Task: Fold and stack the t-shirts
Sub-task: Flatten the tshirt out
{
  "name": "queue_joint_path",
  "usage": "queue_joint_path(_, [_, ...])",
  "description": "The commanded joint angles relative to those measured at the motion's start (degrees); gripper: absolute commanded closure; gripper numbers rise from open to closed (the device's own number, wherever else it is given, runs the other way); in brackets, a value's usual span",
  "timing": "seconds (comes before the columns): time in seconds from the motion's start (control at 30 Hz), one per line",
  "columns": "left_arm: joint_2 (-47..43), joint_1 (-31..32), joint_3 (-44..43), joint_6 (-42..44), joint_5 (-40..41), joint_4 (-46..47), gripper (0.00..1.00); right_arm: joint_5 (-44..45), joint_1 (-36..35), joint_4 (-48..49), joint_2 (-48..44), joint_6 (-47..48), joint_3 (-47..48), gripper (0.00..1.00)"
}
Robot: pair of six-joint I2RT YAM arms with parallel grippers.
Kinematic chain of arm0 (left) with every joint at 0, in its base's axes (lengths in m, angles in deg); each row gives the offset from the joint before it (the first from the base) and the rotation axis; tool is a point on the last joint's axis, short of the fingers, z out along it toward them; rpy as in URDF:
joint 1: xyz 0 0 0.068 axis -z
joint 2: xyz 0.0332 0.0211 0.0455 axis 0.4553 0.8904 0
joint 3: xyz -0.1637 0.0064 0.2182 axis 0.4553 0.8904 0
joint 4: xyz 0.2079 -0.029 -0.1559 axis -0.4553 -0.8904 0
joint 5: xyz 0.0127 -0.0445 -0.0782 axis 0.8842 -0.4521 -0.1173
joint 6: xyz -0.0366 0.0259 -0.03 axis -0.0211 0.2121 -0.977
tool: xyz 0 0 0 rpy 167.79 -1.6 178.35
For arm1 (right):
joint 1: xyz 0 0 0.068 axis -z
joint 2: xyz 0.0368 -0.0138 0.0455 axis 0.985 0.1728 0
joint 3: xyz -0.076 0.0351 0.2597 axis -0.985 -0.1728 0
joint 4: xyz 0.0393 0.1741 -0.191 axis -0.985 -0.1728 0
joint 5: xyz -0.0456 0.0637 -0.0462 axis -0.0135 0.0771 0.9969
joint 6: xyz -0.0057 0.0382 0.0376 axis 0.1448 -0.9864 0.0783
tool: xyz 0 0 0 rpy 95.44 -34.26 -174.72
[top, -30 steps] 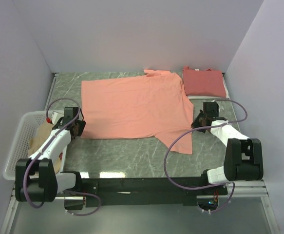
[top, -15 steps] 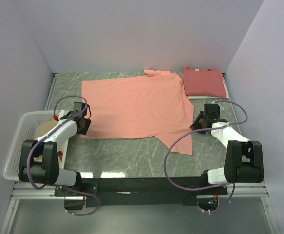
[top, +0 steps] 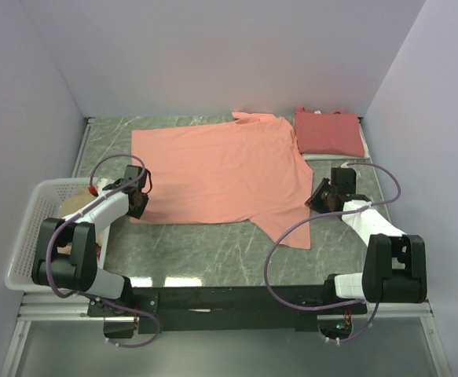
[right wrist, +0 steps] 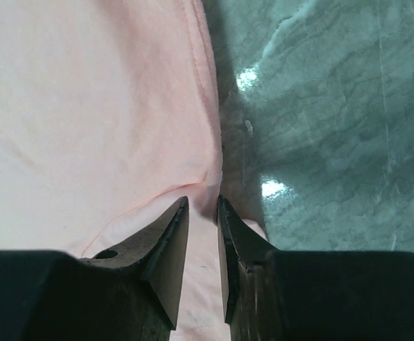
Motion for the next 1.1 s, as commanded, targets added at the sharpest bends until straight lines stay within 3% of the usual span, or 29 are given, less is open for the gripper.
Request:
queue_joint_path(0.0, [1.1,-1.0,3.6,-3.3,0.6,-6.9,0.64,-1.1,0.3,1.3,-2.9,0.3,-0.7,0.69])
queue_joint_path(0.63, [6.6,1.2,2.2,-5.7,3.6,-11.5,0.66,-3.4,0.3,3.0,-3.8,-0.4,-2.4,0.69])
queue_joint_path(0.8, [6.2,1.3,2.4,-5.5,3.9,-12.2,0.77,-3.6,0.3,2.9,-4.4,-0.3,-2.5,0.69])
queue_joint_path(0.97, [5.2,1.3,2.4,-4.7,3.7,-12.6,0.99,-3.7,0.3,2.5,-4.6,-0.3,-2.4,0.69])
queue_joint_path(1.07, [3.0,1.4,2.8,-4.0,3.5,-12.4,0.99,-3.7,0.3,2.2,-5.1,-0.2,-2.4,0.69])
